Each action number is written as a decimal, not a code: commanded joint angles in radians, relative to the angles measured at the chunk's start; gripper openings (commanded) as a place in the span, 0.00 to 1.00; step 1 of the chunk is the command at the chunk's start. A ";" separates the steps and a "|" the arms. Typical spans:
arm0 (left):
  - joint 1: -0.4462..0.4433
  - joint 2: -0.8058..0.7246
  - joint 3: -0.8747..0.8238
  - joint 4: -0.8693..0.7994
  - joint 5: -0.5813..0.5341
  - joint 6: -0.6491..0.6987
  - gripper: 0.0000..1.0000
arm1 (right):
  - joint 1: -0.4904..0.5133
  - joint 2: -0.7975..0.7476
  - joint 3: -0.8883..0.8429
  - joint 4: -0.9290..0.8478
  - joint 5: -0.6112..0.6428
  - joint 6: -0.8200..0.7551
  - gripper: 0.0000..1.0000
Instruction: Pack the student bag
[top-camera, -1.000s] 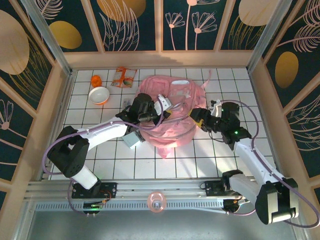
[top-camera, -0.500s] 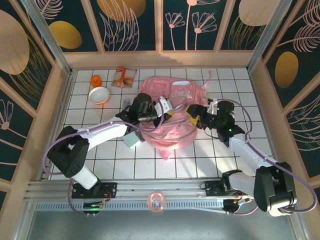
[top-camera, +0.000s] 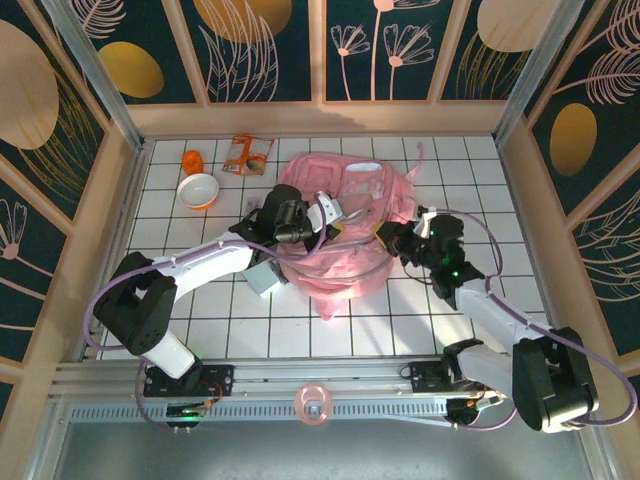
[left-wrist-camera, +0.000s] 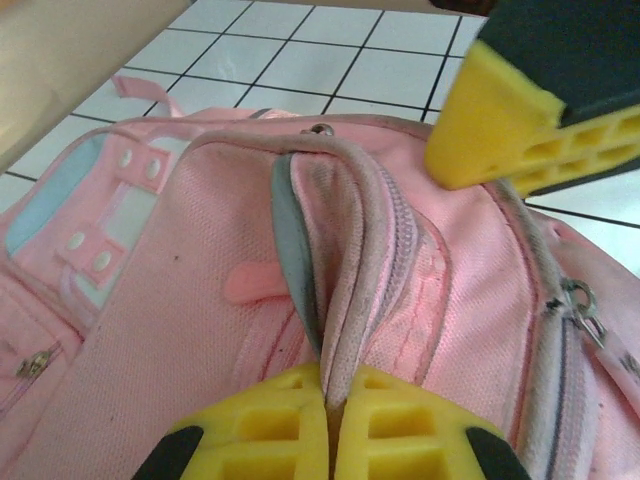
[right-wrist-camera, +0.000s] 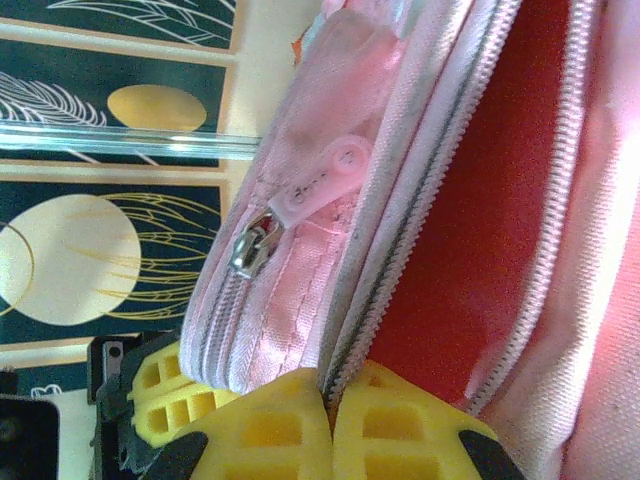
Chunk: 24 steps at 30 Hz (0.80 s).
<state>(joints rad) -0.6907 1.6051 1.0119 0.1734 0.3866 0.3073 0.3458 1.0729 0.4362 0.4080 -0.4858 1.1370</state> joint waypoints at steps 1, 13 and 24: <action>0.050 0.004 0.064 0.038 -0.090 -0.042 0.01 | 0.082 -0.069 -0.037 0.138 0.103 0.026 0.00; 0.047 -0.233 0.004 -0.187 -0.161 -0.493 0.50 | 0.264 -0.032 -0.023 0.225 0.337 0.028 0.00; -0.137 -0.416 -0.238 -0.228 -0.283 -0.779 0.48 | 0.333 0.042 0.037 0.206 0.372 -0.017 0.00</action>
<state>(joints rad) -0.8112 1.1793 0.7994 -0.0170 0.1482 -0.3599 0.6571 1.1152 0.4236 0.5335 -0.1226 1.1606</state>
